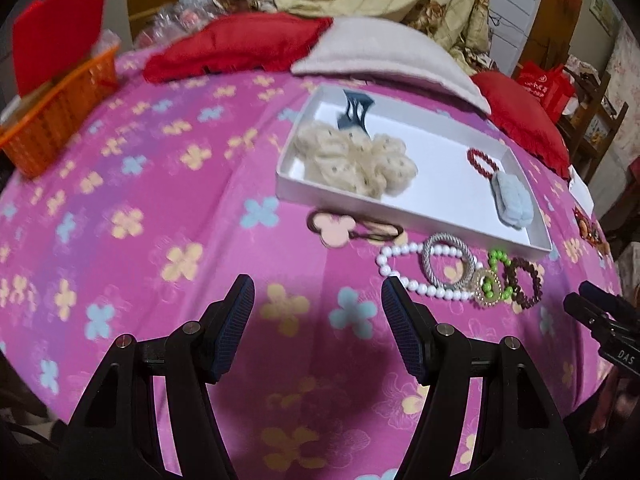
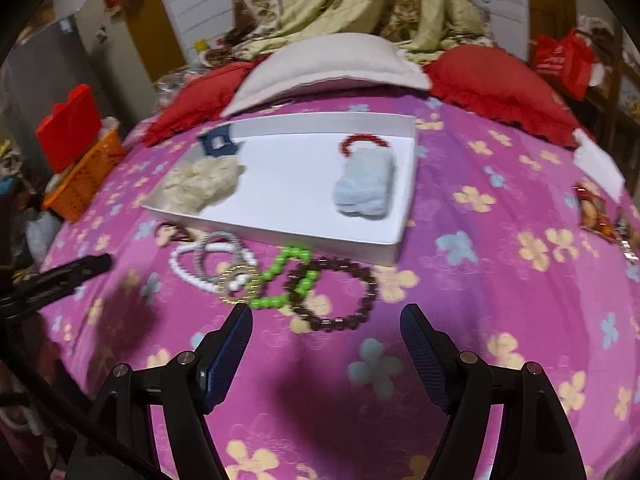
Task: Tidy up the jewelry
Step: 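Withdraw both tools from the tray toward the remaining bracelets, then grasp the pink mouse-ear hair tie with the left tool while the right tool grasps the silver bracelet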
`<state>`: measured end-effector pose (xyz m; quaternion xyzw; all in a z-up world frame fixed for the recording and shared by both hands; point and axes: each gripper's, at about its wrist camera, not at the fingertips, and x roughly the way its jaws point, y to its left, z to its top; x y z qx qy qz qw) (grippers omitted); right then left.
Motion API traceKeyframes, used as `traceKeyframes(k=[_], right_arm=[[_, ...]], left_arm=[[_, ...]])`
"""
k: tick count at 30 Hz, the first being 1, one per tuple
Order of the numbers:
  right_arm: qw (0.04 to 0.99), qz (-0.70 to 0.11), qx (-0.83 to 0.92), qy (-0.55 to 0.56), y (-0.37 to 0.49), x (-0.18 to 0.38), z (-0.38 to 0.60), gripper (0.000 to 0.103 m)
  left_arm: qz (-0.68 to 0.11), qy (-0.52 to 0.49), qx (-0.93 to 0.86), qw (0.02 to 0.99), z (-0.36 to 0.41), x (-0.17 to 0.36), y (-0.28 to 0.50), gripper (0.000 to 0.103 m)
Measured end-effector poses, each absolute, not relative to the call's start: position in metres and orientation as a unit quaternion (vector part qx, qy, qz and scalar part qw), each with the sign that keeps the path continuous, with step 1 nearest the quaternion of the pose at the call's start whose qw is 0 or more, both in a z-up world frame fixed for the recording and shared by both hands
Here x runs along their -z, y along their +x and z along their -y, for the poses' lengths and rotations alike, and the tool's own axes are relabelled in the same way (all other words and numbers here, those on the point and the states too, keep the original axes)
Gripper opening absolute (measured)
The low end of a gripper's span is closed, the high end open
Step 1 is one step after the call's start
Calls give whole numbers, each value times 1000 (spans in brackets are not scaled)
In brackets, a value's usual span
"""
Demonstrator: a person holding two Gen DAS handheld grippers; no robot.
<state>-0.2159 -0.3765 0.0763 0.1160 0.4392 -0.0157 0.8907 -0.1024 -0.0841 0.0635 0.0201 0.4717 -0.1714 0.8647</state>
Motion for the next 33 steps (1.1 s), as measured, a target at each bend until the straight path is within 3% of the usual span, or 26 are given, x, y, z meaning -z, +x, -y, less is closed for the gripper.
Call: traceKeyframes(k=[3,5,21,30,33], right_arm=[[899,-429,-13,92,-209,-80,362,65],[900,-428,-29,81,-202,-78,354,52],[881,-457,-102,65,-130,-50,327,50],[867,-478,-129,56,-112,-34,320,50],[866,-482,-124,47,-107,-29,317,34]], left_arm=[[-483,9,166,860,86,-56,-96,66],[-489,-2,163,857,86,-53,-89,66],[-527,-14,151,836,94,-30,-24,66],[-534,19,201,821,110,-23,-26,66],[-531,41,202,822,119,-21,-26,66]])
